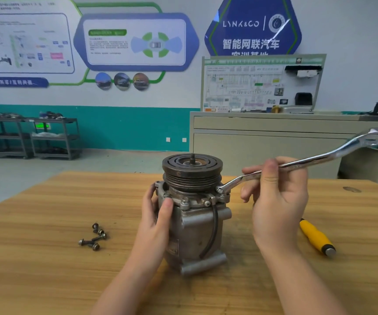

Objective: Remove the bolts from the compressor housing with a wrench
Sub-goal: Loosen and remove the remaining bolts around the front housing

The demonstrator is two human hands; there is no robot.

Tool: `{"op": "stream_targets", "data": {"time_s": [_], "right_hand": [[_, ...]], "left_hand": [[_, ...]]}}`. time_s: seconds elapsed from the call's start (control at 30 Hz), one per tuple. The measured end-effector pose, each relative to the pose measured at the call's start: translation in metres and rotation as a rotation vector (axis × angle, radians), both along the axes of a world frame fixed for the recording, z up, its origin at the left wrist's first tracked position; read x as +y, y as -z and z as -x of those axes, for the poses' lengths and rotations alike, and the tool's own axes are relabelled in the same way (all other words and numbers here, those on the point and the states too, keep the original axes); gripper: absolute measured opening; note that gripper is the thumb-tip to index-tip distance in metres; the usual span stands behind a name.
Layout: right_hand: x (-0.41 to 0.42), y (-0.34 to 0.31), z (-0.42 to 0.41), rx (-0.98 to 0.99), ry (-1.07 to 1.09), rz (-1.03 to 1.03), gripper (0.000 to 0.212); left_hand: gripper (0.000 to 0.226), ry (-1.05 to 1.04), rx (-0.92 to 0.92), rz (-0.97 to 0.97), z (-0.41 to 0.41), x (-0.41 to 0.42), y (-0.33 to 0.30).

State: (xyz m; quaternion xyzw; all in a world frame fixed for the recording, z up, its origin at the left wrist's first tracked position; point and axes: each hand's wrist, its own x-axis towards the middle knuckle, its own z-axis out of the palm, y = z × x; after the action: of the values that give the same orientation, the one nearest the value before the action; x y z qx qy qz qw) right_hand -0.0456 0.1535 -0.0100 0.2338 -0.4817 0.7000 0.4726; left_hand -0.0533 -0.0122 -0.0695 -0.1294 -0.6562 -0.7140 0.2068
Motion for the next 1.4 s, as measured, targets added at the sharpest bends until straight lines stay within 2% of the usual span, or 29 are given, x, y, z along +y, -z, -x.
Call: {"op": "stream_targets", "data": {"time_s": [0.1, 0.2, 0.47, 0.57, 0.63, 0.7, 0.77, 0.83, 0.93, 1.0, 1.1, 1.2, 1.4], "right_hand": [[-0.001, 0.004, -0.005, 0.179, 0.138, -0.250, 0.009], [0.001, 0.008, -0.005, 0.307, 0.270, -0.480, 0.019], [-0.003, 0.016, 0.000, 0.361, 0.339, -0.575, 0.005], [-0.006, 0.018, 0.001, 0.388, 0.379, -0.592, 0.019], [-0.011, 0.020, 0.001, 0.358, 0.260, -0.495, 0.023], [-0.014, 0.019, 0.000, 0.284, 0.103, -0.266, 0.023], [-0.012, 0.014, 0.003, 0.108, -0.010, 0.017, 0.031], [-0.002, 0.006, 0.012, -0.178, -0.236, 0.264, 0.034], [0.014, -0.003, 0.025, -0.544, -0.658, 0.427, 0.028], [0.017, -0.003, 0.027, -0.537, -0.762, 0.483, 0.028], [0.016, -0.003, 0.024, -0.375, -0.632, 0.500, 0.028], [0.012, -0.004, 0.018, -0.269, -0.370, 0.348, 0.025], [0.001, 0.002, 0.005, -0.074, -0.080, 0.036, 0.022]], "left_hand": [[0.060, -0.007, 0.005, -0.002, -0.001, 0.002, -0.001], [0.059, 0.002, -0.003, -0.006, -0.002, 0.000, -0.001], [0.067, 0.004, -0.006, 0.021, -0.001, -0.001, -0.001], [0.069, 0.013, -0.003, 0.027, -0.002, -0.002, -0.001], [0.066, -0.001, 0.010, 0.036, -0.002, -0.002, -0.001], [0.065, -0.007, 0.013, 0.041, -0.002, -0.002, -0.001], [0.063, -0.005, 0.012, 0.039, -0.003, -0.002, -0.002], [0.061, -0.001, 0.006, 0.039, -0.003, -0.001, -0.002], [0.060, -0.004, 0.001, 0.038, -0.003, 0.000, -0.002], [0.061, -0.008, 0.006, 0.037, -0.001, -0.001, -0.001], [0.065, -0.009, 0.009, 0.045, 0.000, -0.002, -0.001], [0.067, 0.003, 0.001, 0.043, -0.001, -0.002, 0.000], [0.068, -0.006, 0.019, 0.043, 0.000, -0.002, 0.000]]}}
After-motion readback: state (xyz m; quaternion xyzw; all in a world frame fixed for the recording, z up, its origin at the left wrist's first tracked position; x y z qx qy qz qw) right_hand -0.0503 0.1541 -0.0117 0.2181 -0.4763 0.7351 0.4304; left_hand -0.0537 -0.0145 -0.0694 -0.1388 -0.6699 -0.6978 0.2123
